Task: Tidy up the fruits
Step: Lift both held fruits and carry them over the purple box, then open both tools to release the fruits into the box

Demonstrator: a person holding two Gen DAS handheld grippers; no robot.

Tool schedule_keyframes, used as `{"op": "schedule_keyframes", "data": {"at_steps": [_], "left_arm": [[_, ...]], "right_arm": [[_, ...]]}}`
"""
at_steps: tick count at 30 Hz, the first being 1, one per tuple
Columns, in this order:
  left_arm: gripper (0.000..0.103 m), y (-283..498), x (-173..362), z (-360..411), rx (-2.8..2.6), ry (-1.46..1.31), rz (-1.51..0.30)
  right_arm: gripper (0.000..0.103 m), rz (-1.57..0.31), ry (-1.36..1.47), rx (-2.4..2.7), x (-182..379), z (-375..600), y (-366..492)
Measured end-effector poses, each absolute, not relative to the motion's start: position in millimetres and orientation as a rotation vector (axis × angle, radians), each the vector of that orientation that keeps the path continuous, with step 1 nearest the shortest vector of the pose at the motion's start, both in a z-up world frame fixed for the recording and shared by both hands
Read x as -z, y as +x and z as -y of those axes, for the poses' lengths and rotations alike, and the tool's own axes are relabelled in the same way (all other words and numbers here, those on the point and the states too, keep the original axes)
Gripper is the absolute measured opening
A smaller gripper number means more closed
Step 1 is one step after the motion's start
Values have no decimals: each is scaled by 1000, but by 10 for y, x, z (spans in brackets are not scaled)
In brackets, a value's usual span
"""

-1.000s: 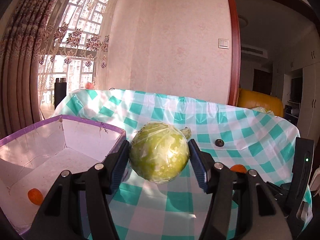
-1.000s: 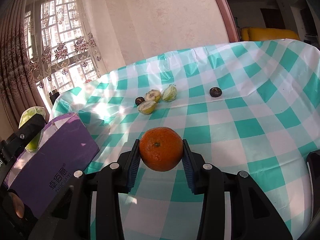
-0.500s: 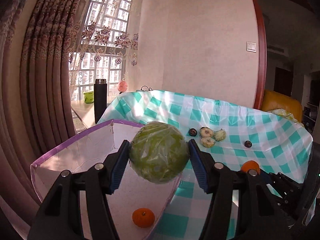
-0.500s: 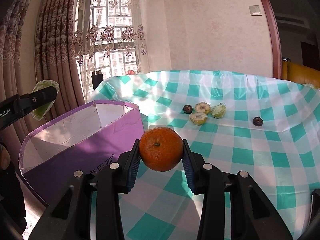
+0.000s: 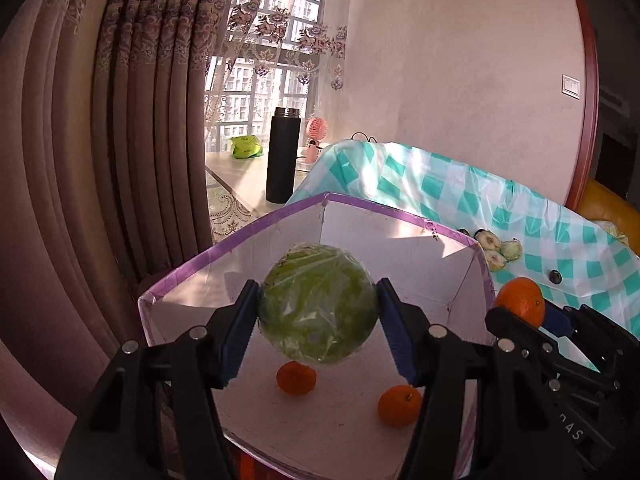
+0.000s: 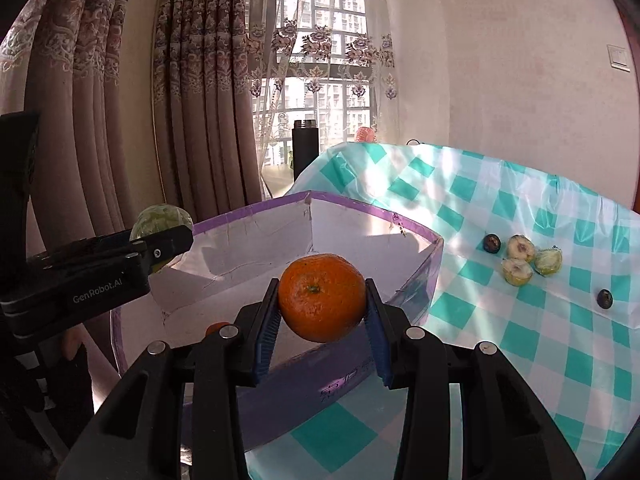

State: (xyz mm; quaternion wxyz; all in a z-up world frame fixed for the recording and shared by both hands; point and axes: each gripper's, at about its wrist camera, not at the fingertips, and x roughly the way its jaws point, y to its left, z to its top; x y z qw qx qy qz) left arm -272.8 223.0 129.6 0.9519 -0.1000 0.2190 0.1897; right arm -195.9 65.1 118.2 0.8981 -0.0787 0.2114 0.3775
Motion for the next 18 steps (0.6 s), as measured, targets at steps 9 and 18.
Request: {"op": "schedule_keyframes", "data": {"at_steps": [9, 18], "left_arm": [[60, -2598, -1047, -2451, -441, -192, -548], [60, -2504, -870, -2438, -481, -102, -615]], "right_arm": [[40, -542, -422, -754, -956, -1298, -1909], [40, -674, -583, -730, -800, -1521, -1743]]}}
